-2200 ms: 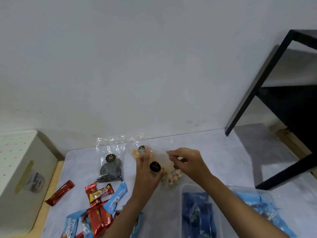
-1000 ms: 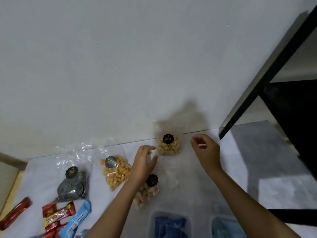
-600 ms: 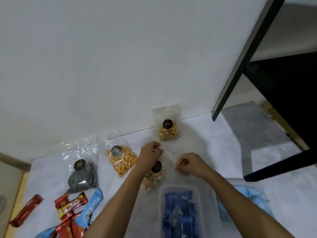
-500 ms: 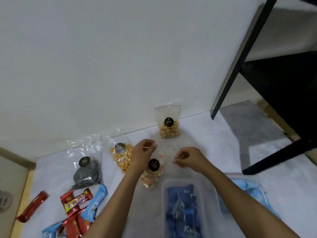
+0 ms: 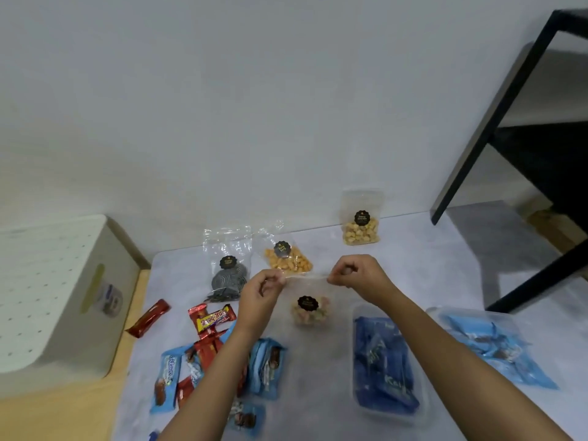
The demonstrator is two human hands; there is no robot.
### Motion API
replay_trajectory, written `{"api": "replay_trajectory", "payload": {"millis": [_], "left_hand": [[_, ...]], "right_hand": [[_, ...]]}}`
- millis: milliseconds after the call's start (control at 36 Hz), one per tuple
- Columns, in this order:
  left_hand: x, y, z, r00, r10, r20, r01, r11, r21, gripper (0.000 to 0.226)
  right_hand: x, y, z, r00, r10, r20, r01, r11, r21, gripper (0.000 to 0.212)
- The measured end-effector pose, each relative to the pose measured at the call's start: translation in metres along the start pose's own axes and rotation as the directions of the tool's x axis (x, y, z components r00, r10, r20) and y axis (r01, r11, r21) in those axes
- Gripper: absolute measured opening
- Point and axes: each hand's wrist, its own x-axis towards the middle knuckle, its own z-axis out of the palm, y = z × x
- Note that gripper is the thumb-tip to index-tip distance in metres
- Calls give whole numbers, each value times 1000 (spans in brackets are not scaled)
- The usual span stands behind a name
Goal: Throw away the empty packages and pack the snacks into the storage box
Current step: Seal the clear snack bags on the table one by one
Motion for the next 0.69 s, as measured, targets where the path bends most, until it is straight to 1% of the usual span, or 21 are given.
{"api": "replay_trajectory", "payload": {"millis": [83,111,194,278,472,528,583,694], "left_hand": [[-6,0,-4,1000,26,13,-26,999,45,5],[-8,1,-5,1000,28,9,-28,998,60,7],[-10,2,-4,1000,25,-10,-24,993,116,7],[-10,4,-3,999,24,-33,-19,989,148,15],[-7,3,-7,1000,12,16,-14,989,146,9],[-7,2,-9,1000,7,24,-10,992,129,8],[-6,2,-11,999,7,39,-11,995,103,7],[-5,3,-9,997,11,71,-18,995,99,6]], "right_hand": [[-5,-1,7,1000,-30,1,30,999,-36,10],[-7,-1,9,999,-34,1,34,998,-54,10],[-10,-2,19,1000,-20,6,21,991,-129,10],[-13,-5,28,999,-38,2,38,976,-215,11],[-19,-12,31,997,-77,0,72,934,-351,18],[-19,-13,32,996,-85,-3,77,914,-397,13],[-18,-14,35,996,-89,11,85,907,-413,3],[-14,-21,44,989,-138,47,144,876,-460,4]]}}
